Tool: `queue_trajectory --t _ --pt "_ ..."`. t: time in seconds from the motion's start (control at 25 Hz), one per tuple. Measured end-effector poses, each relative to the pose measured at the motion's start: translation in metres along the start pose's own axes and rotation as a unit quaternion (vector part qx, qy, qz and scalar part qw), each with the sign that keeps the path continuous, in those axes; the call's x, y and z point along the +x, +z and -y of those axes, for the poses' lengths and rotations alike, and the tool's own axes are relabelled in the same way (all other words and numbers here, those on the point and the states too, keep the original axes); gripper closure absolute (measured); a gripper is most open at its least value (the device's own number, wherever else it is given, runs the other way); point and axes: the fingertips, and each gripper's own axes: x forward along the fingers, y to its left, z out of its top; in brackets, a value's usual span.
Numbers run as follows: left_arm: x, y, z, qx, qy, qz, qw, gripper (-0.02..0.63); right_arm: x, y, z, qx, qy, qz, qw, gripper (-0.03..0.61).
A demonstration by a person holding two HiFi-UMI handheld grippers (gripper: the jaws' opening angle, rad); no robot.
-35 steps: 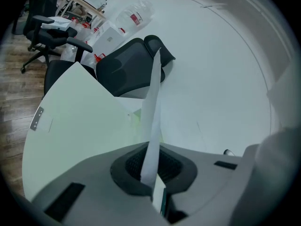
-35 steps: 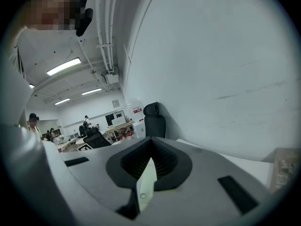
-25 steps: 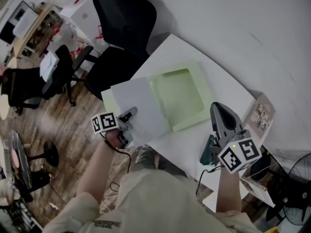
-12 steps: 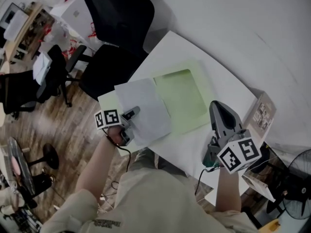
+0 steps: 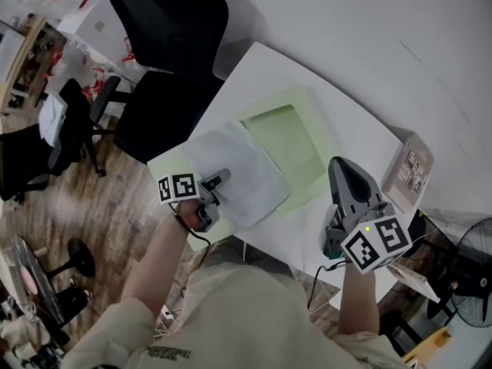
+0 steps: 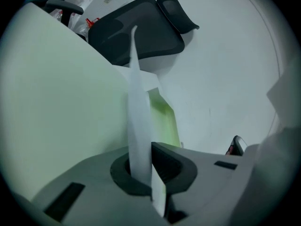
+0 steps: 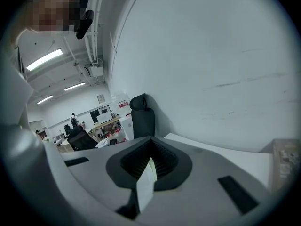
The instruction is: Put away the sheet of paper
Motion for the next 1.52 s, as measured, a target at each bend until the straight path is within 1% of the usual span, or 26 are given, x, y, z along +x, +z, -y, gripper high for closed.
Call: queue_trajectory --t 0.32,0.64,0.92,1.24,1.36,1.52 --pt "0.016 -0.017 0.007 0.031 -0.021 -0.055 0.9978 0.594 0.002 -0.004 0.001 0.009 -0.014 0.001 1.000 0.555" --pt "0.032 -0.017 0.005 0.040 -0.027 -0.081 0.9955 0.594 0.003 -0.008 -0.002 0.017 -0.021 0.002 1.000 0.555" --pt "0.063 -0.010 0.020 0.051 -0.037 -0.096 0.9933 0.594 0.003 -0.014 0.008 0.028 -0.033 -0.003 0.999 0.555" --pt "0.105 -0.007 0.047 0.047 -0.062 -0.106 0.9913 0.594 0.000 -0.013 0.026 0.037 -0.051 -0.004 0.998 0.555" --pt "0.119 -0.004 0.054 0.049 -0.067 -0.107 0.9908 0.594 -0.001 -0.012 0.035 0.040 -0.059 -0.005 0.997 0.555" --pt "0.139 -0.006 0.062 0.042 -0.072 -0.112 0.9903 0.594 -0.006 -0.014 0.044 0.044 -0.069 -0.004 0.997 0.555"
